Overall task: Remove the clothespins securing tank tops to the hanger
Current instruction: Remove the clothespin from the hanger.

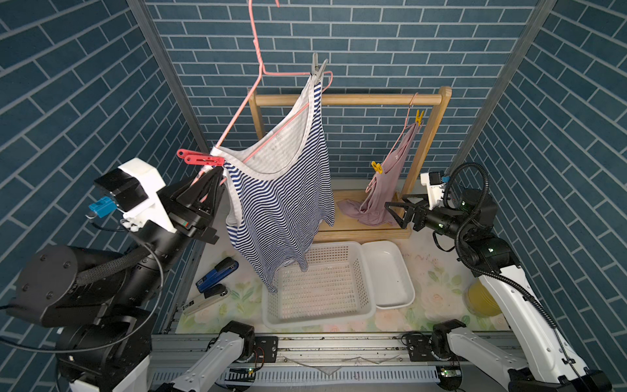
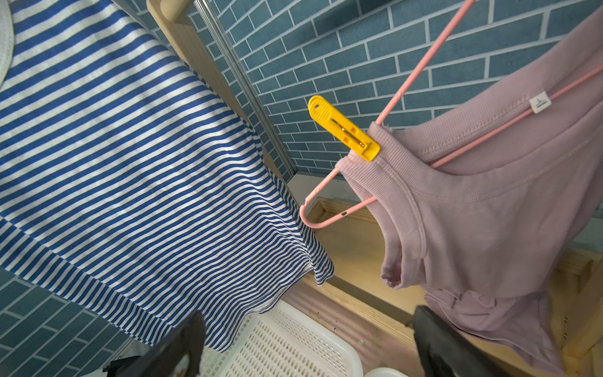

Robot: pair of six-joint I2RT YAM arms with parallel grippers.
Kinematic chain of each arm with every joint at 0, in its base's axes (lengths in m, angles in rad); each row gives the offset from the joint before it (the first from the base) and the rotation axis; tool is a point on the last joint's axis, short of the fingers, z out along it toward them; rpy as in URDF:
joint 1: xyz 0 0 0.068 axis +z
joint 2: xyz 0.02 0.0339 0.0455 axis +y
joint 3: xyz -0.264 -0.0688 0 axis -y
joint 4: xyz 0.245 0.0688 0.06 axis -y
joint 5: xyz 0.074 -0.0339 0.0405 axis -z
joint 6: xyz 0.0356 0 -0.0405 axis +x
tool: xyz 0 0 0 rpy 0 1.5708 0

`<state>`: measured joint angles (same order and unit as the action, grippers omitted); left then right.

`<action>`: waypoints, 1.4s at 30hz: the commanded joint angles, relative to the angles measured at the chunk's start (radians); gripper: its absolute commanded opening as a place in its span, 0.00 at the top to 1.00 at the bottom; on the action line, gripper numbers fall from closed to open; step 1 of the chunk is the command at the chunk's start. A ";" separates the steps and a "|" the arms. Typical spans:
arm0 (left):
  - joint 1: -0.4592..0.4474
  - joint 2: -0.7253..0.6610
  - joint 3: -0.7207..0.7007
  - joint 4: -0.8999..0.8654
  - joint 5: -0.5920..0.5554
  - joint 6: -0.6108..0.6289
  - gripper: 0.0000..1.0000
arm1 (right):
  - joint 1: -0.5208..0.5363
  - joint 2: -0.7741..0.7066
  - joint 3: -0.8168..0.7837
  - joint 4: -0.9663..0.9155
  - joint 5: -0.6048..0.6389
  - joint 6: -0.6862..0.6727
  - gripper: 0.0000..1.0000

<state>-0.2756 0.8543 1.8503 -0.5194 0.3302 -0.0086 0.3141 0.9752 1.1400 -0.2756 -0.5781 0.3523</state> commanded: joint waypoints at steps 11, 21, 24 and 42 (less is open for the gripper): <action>-0.004 -0.093 -0.104 0.065 0.075 -0.108 1.00 | 0.006 -0.108 -0.019 -0.061 -0.011 -0.042 0.01; -0.004 -0.141 -0.150 -0.003 0.038 -0.053 1.00 | 0.005 -0.069 -0.017 -0.028 0.017 -0.049 0.01; -0.004 -0.155 -0.155 0.001 0.093 -0.062 1.00 | 0.005 -0.035 -0.023 0.024 0.003 -0.002 0.01; -0.004 -0.281 -0.297 -0.038 0.195 0.025 1.00 | 0.063 0.013 0.025 0.083 -0.035 0.036 0.01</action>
<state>-0.2756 0.5884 1.5642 -0.5854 0.4973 -0.0162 0.3729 0.9836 1.1297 -0.2161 -0.6216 0.3706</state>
